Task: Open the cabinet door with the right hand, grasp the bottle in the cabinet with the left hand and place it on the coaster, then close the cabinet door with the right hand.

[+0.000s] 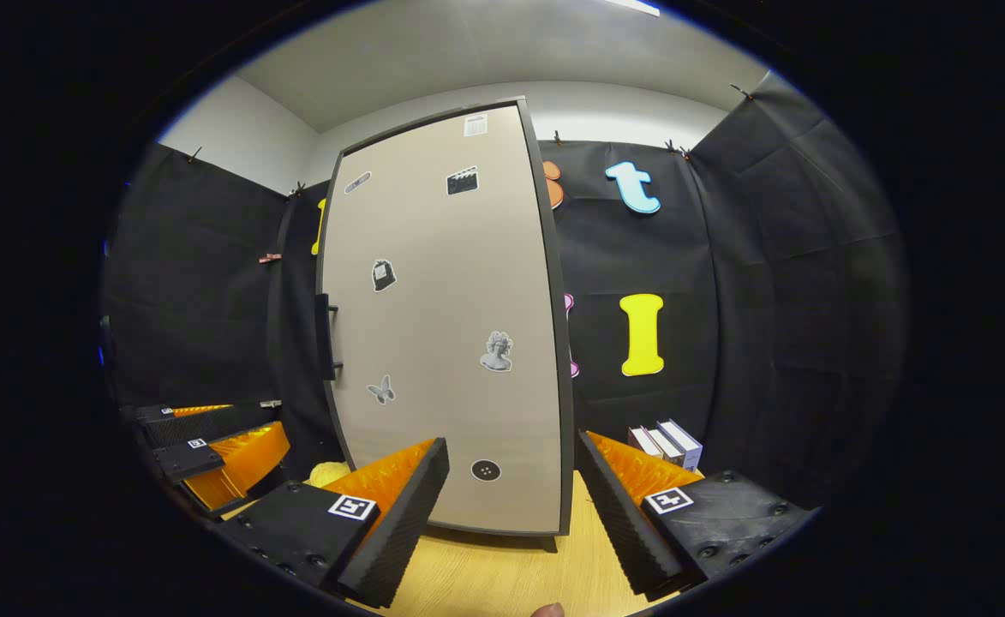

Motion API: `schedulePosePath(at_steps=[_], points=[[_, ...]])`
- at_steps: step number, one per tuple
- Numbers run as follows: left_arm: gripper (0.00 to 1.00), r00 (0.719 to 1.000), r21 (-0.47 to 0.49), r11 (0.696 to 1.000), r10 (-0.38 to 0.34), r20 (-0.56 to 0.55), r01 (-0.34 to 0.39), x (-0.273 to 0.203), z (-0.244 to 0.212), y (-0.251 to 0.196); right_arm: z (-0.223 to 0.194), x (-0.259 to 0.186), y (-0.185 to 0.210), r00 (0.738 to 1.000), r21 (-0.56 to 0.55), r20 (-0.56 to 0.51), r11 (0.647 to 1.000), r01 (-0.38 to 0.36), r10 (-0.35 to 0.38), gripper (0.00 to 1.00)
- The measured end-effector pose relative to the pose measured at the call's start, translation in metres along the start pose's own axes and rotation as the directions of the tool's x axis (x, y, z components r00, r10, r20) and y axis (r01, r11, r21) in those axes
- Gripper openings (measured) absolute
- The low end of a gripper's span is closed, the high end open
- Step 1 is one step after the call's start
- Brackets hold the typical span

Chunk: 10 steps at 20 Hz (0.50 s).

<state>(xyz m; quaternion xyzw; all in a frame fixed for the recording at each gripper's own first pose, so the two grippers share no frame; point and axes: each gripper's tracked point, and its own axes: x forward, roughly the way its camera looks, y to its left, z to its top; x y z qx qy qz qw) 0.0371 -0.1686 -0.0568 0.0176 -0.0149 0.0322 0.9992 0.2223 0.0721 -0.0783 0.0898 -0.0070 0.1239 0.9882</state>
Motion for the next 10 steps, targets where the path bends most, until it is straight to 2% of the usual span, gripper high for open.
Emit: schedulePosePath(at_steps=[5,10], points=[[0.95,1.0,-0.027,1.0,-0.012,0.024,0.013,0.0,-0.001,-0.007,-0.017,0.014,-0.012,1.0,-0.036,-0.02,0.999,-0.005,0.005,0.98],[0.95,1.0,-0.028,1.0,0.011,0.004,-0.01,0.005,-0.01,-0.003,-0.011,0.019,-0.017,1.0,-0.052,-0.002,0.999,0.0,0.0,0.98]])
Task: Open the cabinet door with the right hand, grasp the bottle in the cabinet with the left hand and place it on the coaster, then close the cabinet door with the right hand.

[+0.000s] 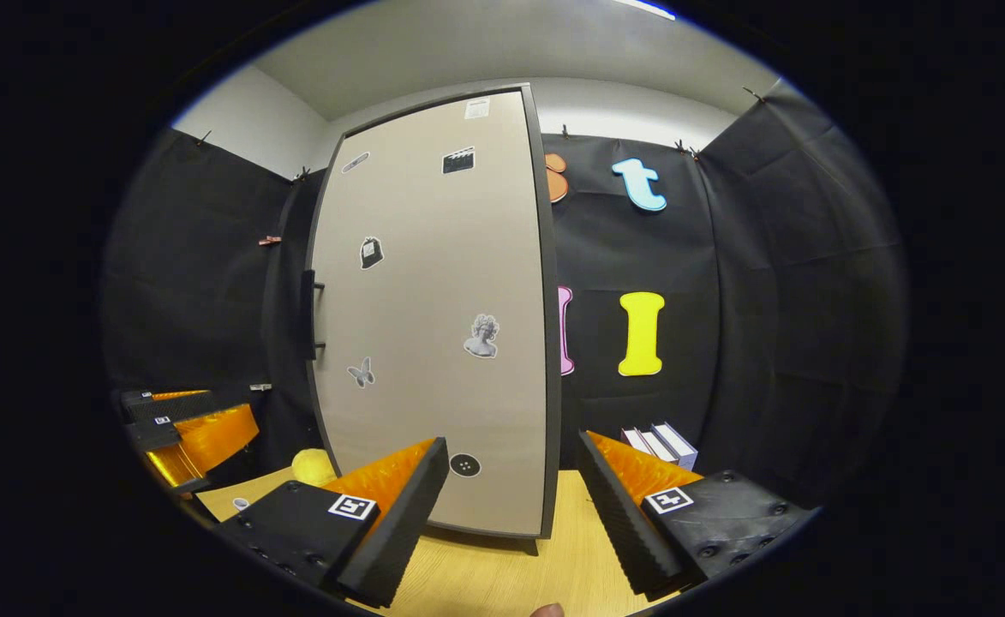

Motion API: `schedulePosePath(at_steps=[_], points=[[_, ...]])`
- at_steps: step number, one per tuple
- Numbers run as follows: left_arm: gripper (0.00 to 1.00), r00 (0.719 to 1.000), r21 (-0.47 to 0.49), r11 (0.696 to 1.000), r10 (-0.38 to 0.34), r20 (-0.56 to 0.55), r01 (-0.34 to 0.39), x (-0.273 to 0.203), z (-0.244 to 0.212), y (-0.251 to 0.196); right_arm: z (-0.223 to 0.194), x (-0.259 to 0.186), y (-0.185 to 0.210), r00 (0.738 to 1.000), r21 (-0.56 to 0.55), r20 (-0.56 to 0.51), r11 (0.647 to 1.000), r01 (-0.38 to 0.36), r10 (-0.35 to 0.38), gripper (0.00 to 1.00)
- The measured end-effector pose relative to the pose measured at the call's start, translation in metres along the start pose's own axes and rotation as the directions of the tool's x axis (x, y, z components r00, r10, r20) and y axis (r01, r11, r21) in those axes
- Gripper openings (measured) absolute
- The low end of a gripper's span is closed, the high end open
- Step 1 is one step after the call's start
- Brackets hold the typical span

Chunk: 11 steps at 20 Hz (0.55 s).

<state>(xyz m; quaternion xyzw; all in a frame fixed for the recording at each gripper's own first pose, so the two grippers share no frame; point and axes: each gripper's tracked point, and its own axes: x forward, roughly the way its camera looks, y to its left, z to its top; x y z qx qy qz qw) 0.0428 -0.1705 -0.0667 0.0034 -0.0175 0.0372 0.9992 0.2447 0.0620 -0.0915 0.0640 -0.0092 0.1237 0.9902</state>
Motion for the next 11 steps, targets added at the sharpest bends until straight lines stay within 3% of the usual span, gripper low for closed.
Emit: schedulePosePath(at_steps=[11], points=[[0.95,1.0,0.016,1.0,0.004,-0.023,-0.003,0.007,-0.014,-0.007,-0.008,0.003,0.004,1.0,-0.005,-0.014,1.0,-0.019,0.019,0.98]])
